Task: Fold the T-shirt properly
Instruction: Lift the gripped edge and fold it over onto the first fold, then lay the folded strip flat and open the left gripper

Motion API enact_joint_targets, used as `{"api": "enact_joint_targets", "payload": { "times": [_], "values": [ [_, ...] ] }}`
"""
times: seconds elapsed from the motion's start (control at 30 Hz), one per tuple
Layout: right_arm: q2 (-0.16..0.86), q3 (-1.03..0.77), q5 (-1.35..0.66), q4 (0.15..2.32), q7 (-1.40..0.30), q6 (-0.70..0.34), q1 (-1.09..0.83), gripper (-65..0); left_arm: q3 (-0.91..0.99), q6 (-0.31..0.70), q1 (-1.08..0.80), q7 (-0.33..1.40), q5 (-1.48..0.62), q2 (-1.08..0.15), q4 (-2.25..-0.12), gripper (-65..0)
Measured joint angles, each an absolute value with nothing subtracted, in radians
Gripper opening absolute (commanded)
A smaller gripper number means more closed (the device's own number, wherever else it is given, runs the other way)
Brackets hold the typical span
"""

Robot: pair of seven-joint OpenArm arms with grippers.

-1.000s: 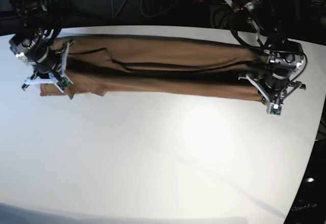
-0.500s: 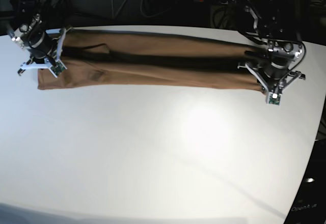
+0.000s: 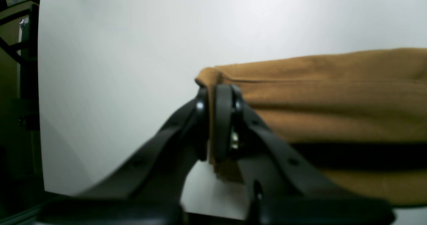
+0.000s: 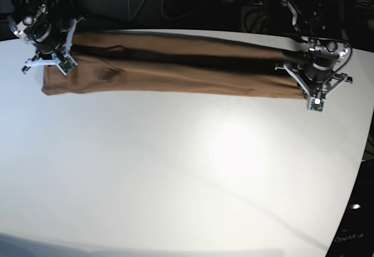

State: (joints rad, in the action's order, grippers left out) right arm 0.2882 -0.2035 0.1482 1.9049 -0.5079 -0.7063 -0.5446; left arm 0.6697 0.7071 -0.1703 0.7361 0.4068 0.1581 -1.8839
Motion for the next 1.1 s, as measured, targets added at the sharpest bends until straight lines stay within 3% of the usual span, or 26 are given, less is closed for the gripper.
{"api": "enact_joint_targets", "payload": {
  "times": [0.27,0.33,0.43,0.5,0.63,0.77,0.9,1.1],
  "values": [
    [0.288,-0.204,0.148,1.903,-0.511,-0.706,-0.543,-64.3,0.664,0.707,-0.215,0.735,0.408,0.155,-1.884,-60.8],
    [0.288,-0.204,0.147,1.89,-0.512,-0.707,-0.544,-64.1,0.664,0.707,-0.216,0.729,0.408,0.155,-1.884,-55.7],
    [0.288,-0.204,0.148,1.877,-0.518,-0.707,-0.543,-63.7,0.664,0.706,-0.217,0.73,0.408,0.154,-1.884,-41.4],
    [0.288,-0.204,0.149,1.877,-0.519,-0.707,-0.54,-58.8,0.664,0.706,-0.216,0.729,0.408,0.149,-1.884,-36.1],
    [0.288,-0.204,0.151,1.877,-0.519,-0.706,-0.538,-38.2,0.664,0.704,-0.217,0.73,0.408,0.149,-1.884,-35.7],
    [0.289,-0.204,0.152,1.877,-0.519,-0.706,-0.538,-21.6,0.664,0.704,-0.216,0.73,0.408,0.15,-1.884,-35.7],
    [0.289,-0.204,0.151,1.877,-0.519,-0.706,-0.538,-14.9,0.665,0.704,-0.216,0.73,0.408,0.149,-1.884,-35.7],
    [0.294,-0.239,0.151,1.877,-0.52,-0.706,-0.537,-15.1,0.667,0.704,-0.217,0.73,0.408,0.15,-1.884,-35.7]
  ]
}}
